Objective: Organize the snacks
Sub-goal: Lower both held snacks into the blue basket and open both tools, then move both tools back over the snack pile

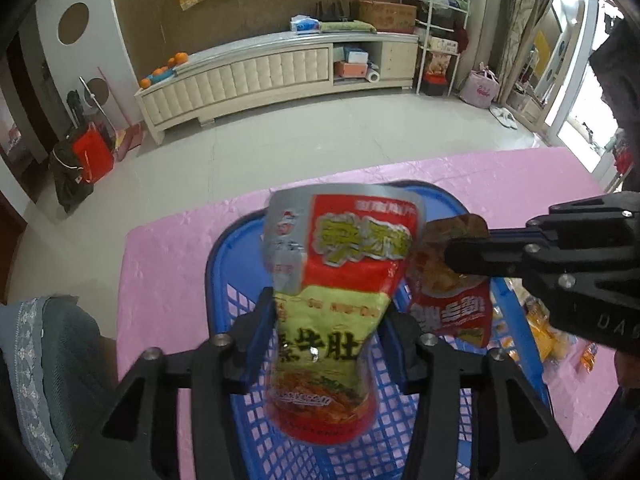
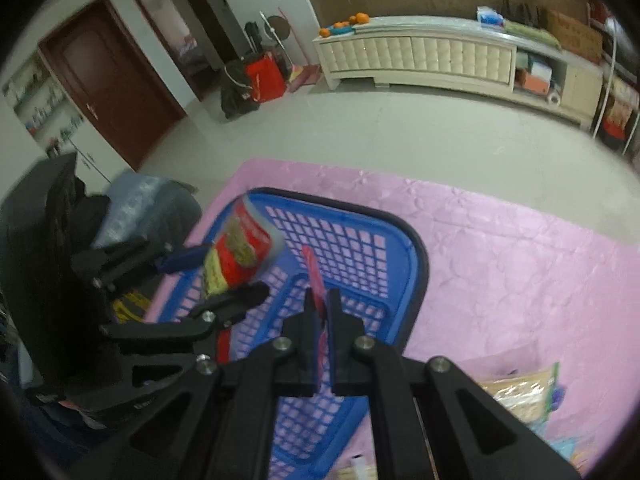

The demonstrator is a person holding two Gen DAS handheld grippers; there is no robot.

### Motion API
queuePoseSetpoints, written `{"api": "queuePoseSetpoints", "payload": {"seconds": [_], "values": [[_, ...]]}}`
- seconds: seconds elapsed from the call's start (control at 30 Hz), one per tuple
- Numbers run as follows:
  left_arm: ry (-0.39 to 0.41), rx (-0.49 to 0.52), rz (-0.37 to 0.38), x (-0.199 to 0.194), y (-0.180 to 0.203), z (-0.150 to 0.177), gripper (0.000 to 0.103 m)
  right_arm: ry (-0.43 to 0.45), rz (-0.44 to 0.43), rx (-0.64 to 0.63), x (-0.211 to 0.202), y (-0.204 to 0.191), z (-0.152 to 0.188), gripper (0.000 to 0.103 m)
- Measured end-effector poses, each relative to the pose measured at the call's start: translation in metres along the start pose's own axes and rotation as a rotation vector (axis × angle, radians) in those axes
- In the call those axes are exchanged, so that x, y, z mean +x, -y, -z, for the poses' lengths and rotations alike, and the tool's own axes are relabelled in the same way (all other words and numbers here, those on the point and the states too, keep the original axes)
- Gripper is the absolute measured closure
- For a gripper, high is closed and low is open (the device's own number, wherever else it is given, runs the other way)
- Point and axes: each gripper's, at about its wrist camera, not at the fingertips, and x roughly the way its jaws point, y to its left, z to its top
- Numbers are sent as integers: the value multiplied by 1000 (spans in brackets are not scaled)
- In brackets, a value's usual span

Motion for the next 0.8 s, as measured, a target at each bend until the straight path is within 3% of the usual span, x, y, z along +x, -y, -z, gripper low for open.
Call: {"api": "queuePoseSetpoints", "payload": {"seconds": [0.07,0.1,0.13,0.2,0.43,0.8], "values": [[22,12,-11,-4,2,0,40,28,63,-29,-6,-3,0,87],[33,13,-12,-7,3,1,35,36,67,-31,-9,-2,0,72],[43,12,-11,-10,3,1,28,46,59,-19,-15,1,1,49],[60,8,-16,-15,3,2,24,68,63,0,-22,6,5,21],[87,-17,-31,-37,9,6,24,101,113,60,-53,22,19,19],[166,40,-33,-106,56,20,22,114,147,97,-107,21,54,19]]}}
